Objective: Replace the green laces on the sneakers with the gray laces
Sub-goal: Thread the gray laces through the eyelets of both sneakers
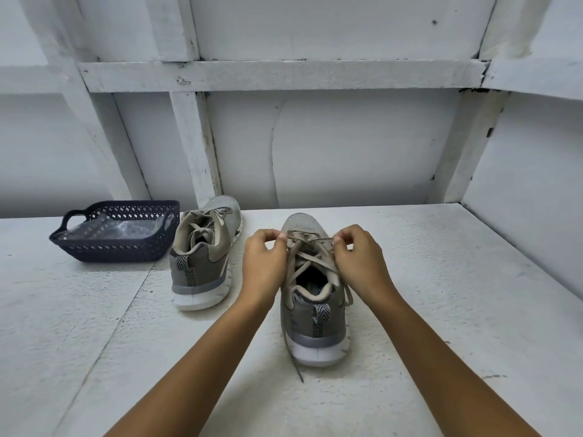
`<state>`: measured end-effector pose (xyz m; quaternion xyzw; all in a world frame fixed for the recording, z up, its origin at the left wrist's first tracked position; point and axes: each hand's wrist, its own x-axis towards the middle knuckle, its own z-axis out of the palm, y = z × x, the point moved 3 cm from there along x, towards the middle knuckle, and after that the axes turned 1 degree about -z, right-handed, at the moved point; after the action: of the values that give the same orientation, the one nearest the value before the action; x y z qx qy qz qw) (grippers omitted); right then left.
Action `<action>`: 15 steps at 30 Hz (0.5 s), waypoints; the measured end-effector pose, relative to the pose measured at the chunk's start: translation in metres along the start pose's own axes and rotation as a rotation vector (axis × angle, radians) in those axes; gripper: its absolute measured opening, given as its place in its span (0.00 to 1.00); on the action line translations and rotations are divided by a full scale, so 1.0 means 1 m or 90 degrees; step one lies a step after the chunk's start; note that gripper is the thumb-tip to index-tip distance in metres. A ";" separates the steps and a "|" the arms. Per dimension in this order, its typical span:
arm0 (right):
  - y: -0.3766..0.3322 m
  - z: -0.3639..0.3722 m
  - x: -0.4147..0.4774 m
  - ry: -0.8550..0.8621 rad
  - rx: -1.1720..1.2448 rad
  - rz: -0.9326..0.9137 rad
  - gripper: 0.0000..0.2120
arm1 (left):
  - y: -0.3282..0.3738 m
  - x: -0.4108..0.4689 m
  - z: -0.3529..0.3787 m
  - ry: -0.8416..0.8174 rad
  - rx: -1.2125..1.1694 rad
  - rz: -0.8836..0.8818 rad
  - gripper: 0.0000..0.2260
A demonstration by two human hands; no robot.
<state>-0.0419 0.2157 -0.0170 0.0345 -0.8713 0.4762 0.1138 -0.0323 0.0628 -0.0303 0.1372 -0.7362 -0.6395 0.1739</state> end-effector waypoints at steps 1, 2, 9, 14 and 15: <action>0.000 0.001 -0.002 -0.020 0.021 0.005 0.04 | 0.001 -0.003 -0.001 0.001 0.037 0.027 0.03; -0.001 0.002 -0.005 -0.055 0.031 0.014 0.08 | 0.002 -0.005 -0.002 -0.013 0.074 0.049 0.03; -0.009 0.010 -0.004 -0.205 -0.133 0.051 0.29 | 0.006 -0.001 0.009 -0.140 0.470 0.031 0.18; -0.007 0.006 -0.003 -0.135 -0.129 0.063 0.17 | 0.001 -0.002 0.006 -0.073 0.409 0.022 0.12; -0.004 0.004 -0.003 -0.124 -0.098 0.074 0.15 | -0.003 0.000 0.005 -0.070 0.343 -0.001 0.13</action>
<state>-0.0386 0.2098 -0.0166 0.0215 -0.9126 0.4083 0.0033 -0.0341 0.0671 -0.0335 0.1440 -0.8882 -0.4269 0.0902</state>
